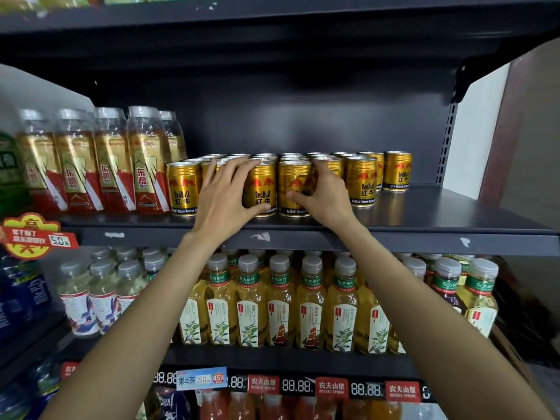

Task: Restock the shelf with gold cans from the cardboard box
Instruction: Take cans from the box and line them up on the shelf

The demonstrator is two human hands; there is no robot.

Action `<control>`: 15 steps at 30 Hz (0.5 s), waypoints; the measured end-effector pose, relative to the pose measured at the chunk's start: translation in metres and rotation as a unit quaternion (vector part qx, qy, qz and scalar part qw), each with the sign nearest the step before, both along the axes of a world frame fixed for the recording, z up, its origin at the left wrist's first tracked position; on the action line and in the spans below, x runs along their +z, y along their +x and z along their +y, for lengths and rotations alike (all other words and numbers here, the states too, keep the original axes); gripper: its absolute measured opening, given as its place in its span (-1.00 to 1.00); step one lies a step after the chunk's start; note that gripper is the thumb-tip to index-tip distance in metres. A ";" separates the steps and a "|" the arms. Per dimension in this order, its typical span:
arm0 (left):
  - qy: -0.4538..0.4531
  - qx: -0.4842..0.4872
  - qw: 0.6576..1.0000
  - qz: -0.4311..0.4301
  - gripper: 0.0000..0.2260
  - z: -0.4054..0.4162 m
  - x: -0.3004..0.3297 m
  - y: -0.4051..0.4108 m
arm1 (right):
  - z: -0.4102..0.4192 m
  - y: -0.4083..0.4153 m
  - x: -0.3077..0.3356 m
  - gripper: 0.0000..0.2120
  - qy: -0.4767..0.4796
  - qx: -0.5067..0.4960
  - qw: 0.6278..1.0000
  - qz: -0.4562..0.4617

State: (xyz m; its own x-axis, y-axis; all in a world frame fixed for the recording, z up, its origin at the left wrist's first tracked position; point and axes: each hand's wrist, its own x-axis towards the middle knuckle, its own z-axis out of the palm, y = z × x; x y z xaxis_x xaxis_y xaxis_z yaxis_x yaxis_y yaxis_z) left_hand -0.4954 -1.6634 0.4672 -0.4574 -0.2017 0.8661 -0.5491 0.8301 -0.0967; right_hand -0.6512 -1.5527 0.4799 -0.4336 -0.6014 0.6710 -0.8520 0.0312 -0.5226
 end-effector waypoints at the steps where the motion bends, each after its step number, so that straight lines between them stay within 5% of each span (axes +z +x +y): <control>1: 0.000 -0.002 1.000 0.002 -0.27 0.000 0.000 0.000 | -0.002 0.000 0.000 -0.20 0.003 -0.001 1.000 0.002; 15: 0.043 -0.064 0.996 0.050 -0.33 -0.004 -0.005 -0.001 | -0.002 0.007 -0.004 -0.20 0.003 -0.048 0.998 0.030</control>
State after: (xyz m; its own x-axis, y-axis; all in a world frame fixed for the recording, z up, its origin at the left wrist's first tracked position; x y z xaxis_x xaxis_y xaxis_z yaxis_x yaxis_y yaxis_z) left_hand -0.4959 -1.6678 0.4618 -0.3970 -0.2225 0.8904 -0.4424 0.8964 0.0268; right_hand -0.6442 -1.5547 0.4754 -0.4489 -0.5630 0.6939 -0.8745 0.1171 -0.4707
